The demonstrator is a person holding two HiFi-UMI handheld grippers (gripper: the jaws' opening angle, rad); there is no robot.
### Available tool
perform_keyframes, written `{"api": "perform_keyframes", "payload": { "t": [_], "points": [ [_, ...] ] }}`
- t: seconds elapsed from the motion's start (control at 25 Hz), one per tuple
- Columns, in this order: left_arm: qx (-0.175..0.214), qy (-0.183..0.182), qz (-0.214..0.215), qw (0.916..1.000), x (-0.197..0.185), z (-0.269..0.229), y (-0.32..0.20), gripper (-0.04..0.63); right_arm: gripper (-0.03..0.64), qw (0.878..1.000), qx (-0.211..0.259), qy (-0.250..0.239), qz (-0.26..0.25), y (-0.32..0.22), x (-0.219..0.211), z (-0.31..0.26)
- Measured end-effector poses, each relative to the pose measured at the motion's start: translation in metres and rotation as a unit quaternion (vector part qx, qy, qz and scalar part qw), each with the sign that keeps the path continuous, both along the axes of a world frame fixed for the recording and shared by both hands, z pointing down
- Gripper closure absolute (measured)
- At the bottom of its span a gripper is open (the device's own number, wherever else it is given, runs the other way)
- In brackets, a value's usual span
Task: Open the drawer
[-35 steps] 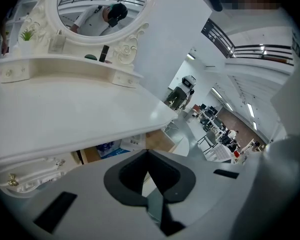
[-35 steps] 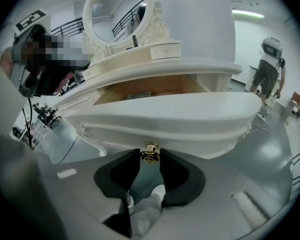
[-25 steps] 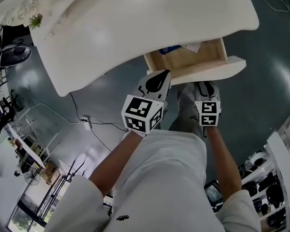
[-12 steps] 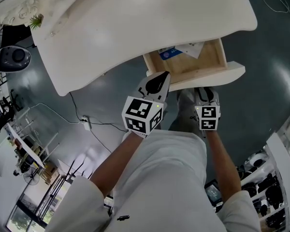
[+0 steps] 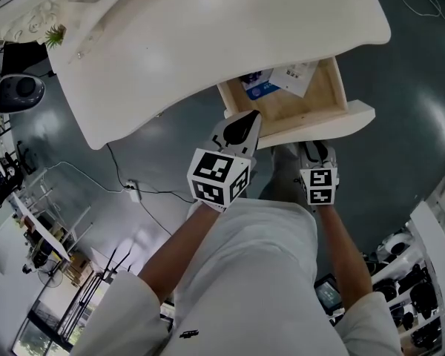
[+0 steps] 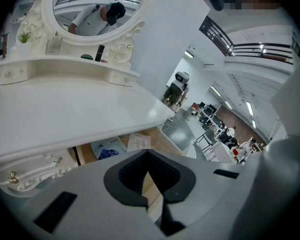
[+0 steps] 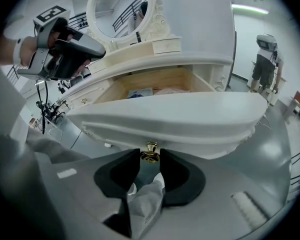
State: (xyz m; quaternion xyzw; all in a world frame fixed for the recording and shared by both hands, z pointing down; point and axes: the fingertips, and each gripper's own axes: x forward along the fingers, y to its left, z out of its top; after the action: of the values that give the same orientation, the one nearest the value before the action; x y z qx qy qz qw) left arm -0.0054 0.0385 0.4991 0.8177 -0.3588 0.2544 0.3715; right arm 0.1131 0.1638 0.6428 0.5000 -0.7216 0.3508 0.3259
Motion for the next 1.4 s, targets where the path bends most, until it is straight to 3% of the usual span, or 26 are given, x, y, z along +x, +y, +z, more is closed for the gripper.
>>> {"api": "perform_keyframes", "payload": {
  "t": [0.64,1.4],
  "points": [
    [0.0,0.003,0.001,1.0,-0.006,-0.001,0.007,0.586,0.46,1.0,0.006,0.009,0.022,-0.002,0.004,-0.007],
    [0.025,0.014,-0.015,0.9995,-0.031,-0.034,-0.005,0.586,0.46,0.998,0.061,-0.012,-0.033,-0.019,-0.02,-0.096]
  ]
}}
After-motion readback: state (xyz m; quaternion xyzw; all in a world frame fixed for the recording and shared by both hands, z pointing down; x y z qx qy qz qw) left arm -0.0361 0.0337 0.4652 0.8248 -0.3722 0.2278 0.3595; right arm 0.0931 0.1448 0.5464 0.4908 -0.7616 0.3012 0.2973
